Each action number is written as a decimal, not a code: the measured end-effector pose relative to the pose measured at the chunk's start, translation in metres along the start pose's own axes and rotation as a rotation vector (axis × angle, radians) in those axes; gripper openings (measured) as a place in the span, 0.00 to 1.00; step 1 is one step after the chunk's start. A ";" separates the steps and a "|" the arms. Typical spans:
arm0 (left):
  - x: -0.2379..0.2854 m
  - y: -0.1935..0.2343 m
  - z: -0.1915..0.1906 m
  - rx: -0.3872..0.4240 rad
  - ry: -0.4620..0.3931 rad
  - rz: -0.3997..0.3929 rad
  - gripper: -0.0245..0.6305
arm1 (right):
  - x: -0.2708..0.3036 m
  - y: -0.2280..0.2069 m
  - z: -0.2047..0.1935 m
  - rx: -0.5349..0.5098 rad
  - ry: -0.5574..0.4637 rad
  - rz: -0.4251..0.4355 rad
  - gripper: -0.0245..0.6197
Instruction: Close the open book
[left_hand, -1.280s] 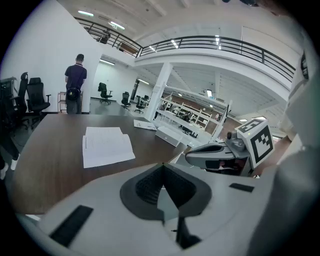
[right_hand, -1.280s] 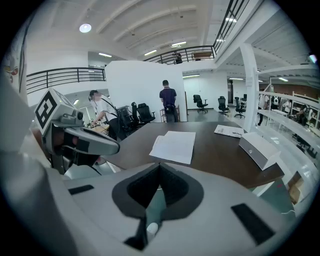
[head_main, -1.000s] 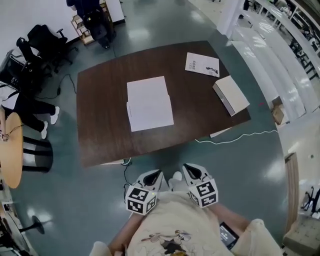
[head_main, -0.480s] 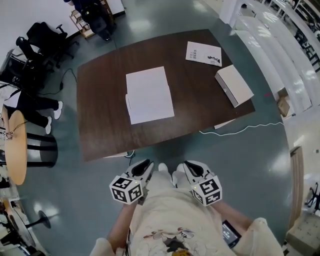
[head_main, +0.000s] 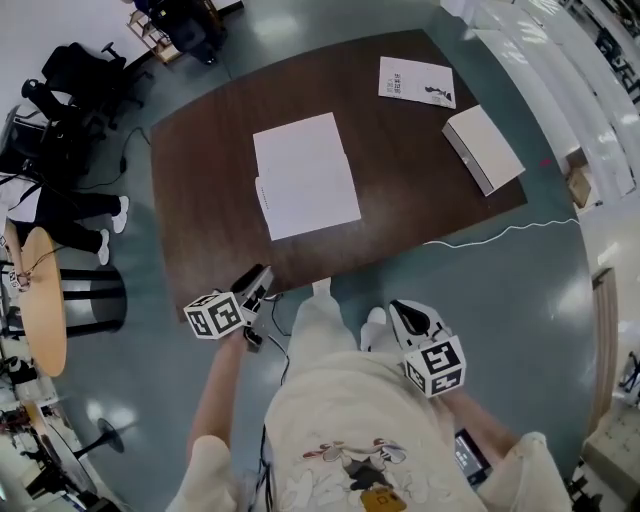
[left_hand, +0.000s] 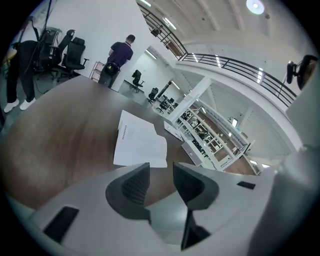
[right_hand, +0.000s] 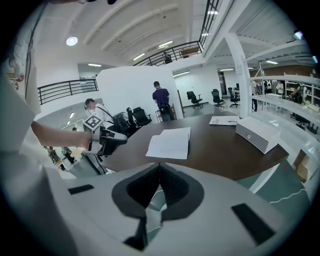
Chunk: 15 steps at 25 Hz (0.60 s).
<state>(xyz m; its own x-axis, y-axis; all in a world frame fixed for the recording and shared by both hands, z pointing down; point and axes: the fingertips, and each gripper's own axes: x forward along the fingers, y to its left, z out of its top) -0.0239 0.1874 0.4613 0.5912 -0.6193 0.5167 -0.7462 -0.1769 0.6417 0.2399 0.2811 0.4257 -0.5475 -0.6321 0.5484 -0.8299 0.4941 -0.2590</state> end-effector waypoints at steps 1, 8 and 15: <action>0.009 0.011 0.010 -0.013 0.004 -0.013 0.24 | 0.007 -0.004 0.004 0.008 -0.003 -0.015 0.05; 0.066 0.084 0.057 -0.114 0.153 -0.124 0.28 | 0.056 -0.018 0.046 0.101 0.015 -0.100 0.05; 0.115 0.132 0.077 -0.207 0.294 -0.232 0.31 | 0.095 -0.008 0.063 0.120 0.050 -0.159 0.05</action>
<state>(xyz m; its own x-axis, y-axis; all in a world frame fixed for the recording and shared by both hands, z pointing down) -0.0774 0.0336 0.5617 0.8207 -0.3316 0.4653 -0.5235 -0.1101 0.8449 0.1878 0.1795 0.4295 -0.4050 -0.6644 0.6281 -0.9139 0.3139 -0.2572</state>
